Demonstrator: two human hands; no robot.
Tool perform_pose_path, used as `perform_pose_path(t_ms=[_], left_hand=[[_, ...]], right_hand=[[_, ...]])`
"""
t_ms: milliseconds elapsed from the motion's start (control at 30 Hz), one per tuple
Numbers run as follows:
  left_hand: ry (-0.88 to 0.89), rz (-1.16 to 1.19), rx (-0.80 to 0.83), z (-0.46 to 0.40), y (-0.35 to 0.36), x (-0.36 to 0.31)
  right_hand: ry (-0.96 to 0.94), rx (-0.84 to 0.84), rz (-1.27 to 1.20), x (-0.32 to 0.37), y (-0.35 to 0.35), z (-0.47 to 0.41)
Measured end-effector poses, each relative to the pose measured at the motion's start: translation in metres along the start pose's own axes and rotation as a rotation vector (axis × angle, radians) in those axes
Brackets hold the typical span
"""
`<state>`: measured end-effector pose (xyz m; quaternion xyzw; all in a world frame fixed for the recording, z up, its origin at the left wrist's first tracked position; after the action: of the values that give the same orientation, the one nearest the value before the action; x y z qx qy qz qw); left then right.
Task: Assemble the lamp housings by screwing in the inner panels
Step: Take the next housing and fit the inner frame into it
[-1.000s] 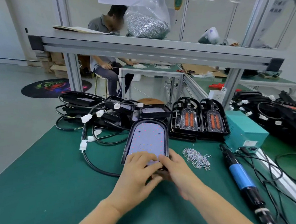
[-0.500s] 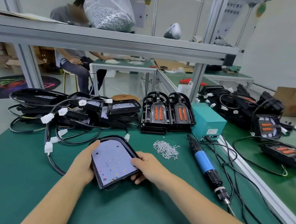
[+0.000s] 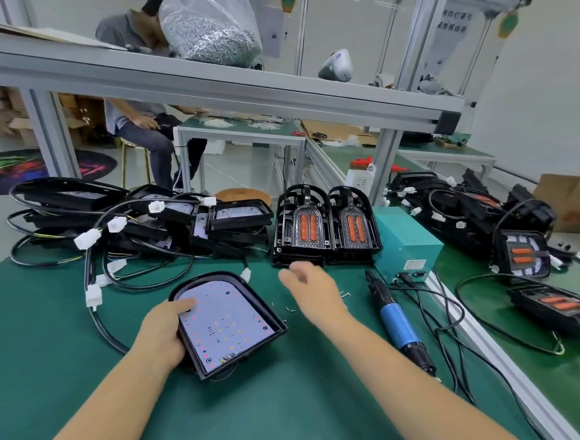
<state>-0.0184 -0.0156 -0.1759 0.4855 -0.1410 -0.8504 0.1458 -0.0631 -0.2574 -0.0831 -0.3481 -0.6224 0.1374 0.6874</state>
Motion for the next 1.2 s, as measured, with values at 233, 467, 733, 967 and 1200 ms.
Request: perform_pose_path(t_ms=[233, 467, 733, 967, 1200], left_hand=[[0.090, 0.123, 0.056, 0.006, 0.001, -0.004], [0.188, 0.151, 0.094, 0.012, 0.004, -0.010], [0.206, 0.162, 0.102, 0.016, 0.006, -0.011], [0.205, 0.169, 0.084, 0.015, 0.005, -0.010], [0.193, 0.168, 0.084, 0.015, 0.005, -0.009]], right_hand=[[0.058, -0.262, 0.419, 0.005, -0.058, -0.064], [0.223, -0.221, 0.392, -0.010, -0.031, -0.090], [0.279, -0.270, 0.407, -0.009, -0.021, -0.094], [0.313, -0.293, 0.385, -0.011, -0.020, -0.098], [0.300, -0.383, 0.314, -0.007, -0.023, -0.099]])
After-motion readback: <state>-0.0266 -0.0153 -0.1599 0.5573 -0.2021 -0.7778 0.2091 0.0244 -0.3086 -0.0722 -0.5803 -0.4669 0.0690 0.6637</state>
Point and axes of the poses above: each hand's wrist, its own z-axis away from the middle knuckle, its own y-axis out of the palm, x = y × z, the point moved 10 cm from there along -z, towards the middle knuckle, and after that the axes turned 3 degrees about x, right-handed, at the moved point
